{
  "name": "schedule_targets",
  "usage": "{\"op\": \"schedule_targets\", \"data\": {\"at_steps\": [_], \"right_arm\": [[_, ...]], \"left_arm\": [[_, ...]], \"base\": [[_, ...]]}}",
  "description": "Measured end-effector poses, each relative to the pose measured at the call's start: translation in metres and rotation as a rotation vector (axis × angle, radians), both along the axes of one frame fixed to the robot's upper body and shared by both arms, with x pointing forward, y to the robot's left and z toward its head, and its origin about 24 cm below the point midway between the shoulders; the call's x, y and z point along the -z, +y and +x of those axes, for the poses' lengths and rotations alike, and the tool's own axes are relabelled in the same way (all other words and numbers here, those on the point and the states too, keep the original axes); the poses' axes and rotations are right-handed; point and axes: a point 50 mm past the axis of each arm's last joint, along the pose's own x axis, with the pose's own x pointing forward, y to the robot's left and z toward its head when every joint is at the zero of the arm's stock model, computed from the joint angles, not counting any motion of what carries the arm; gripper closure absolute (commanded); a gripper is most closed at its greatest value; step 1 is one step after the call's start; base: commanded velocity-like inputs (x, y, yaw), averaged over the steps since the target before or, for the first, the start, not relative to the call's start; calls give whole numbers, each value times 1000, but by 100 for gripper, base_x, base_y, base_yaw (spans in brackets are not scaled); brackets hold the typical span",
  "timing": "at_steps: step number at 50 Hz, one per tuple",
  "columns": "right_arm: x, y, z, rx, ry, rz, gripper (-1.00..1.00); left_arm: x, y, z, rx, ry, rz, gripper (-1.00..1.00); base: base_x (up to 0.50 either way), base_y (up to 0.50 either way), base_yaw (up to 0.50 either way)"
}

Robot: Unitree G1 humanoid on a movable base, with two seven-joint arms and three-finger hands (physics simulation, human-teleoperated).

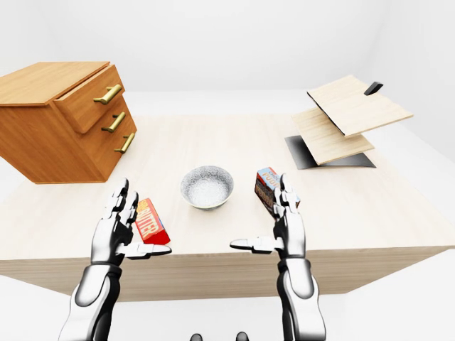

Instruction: Close the top drawer of the cabinet and put the bowl on top of it.

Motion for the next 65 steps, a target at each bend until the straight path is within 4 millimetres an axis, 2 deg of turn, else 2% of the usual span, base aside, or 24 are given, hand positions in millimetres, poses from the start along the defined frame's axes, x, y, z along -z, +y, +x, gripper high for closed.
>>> {"op": "schedule_targets", "data": {"at_steps": [16,49,65], "right_arm": [[-2,0,-3,-4,-14,8,-100],[-3,2,-4,-12,-25,9,-100],[-2,1,-4,6,-34,7,-100]], "left_arm": [[1,-1,0,1,-3,5,-100],[1,-3,0,6,-10,11,-100],[2,-4,0,9,-6,12,-100]], "base": [[17,0,0],[31,0,0],[0,0,0]]}}
